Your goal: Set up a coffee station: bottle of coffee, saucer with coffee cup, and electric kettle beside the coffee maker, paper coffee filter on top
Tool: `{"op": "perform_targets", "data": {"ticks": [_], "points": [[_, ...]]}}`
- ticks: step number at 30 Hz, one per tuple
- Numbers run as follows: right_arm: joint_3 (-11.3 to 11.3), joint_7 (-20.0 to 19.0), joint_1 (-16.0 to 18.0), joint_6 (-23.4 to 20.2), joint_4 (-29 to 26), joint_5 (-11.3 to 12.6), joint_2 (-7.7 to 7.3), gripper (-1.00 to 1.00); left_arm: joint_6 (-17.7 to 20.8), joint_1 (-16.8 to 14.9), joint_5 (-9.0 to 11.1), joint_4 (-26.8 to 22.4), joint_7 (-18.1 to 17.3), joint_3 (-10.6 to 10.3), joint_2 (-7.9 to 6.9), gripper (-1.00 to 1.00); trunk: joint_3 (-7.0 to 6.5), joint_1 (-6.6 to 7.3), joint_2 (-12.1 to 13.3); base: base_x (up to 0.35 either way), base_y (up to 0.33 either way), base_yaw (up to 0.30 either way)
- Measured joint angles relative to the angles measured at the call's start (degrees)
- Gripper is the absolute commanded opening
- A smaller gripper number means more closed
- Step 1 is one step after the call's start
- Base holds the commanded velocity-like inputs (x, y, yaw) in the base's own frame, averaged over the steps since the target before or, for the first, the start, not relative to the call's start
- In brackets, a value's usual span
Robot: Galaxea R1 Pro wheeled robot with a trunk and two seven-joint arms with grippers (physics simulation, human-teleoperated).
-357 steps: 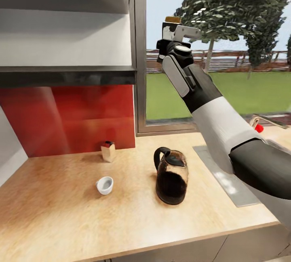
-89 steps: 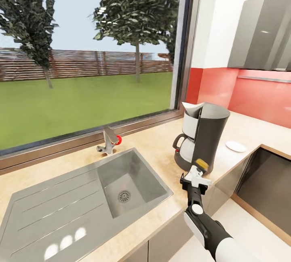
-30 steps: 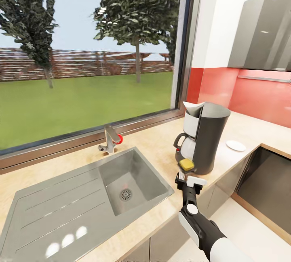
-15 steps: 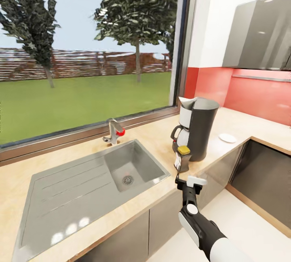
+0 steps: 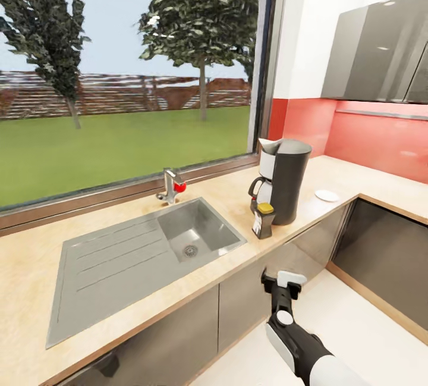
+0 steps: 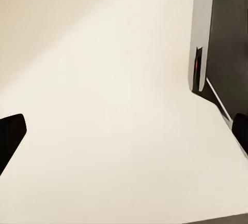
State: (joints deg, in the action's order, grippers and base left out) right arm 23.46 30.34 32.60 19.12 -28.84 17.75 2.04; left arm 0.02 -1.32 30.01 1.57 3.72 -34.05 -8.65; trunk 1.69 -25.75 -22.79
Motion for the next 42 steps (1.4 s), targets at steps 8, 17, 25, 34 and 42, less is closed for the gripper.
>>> {"op": "perform_targets", "data": {"ticks": [8, 17, 25, 34, 42], "points": [[-0.17, -5.39, -0.26, -0.46, 24.75, -0.13, 4.53, 1.00, -1.23, 0.01, -0.04, -0.12, -0.02, -0.05, -0.05, 1.00, 0.00, 0.00, -0.01, -0.003, 0.000, 0.000], [-0.41, -27.63, -4.75, -29.42, 27.51, -0.15, 4.56, 1.00, -3.71, 0.07, -0.02, -0.15, 0.01, -0.09, -0.08, 1.00, 0.00, 0.00, -0.01, 0.000, 0.000, 0.000], [-0.41, -29.81, -6.44, -33.04, 27.46, -0.02, 4.94, 1.00, -3.87, 0.04, -0.02, -0.21, -0.05, -0.09, -0.09, 1.00, -0.01, 0.00, -0.01, 0.000, 0.000, 0.000], [-0.50, -29.91, -6.54, -33.15, 27.43, 0.03, 4.96, 1.00, -3.79, -0.02, -0.02, -0.20, -0.05, -0.04, -0.01, 1.00, -0.01, 0.00, -0.01, 0.000, 0.000, 0.000], [-0.48, -30.02, -6.63, -33.07, 27.41, 0.00, 4.74, 1.00, -3.82, -0.03, 0.04, -0.25, -0.09, 0.00, 0.01, 1.00, -0.01, 0.01, -0.01, 0.000, 0.000, -0.164]]}}
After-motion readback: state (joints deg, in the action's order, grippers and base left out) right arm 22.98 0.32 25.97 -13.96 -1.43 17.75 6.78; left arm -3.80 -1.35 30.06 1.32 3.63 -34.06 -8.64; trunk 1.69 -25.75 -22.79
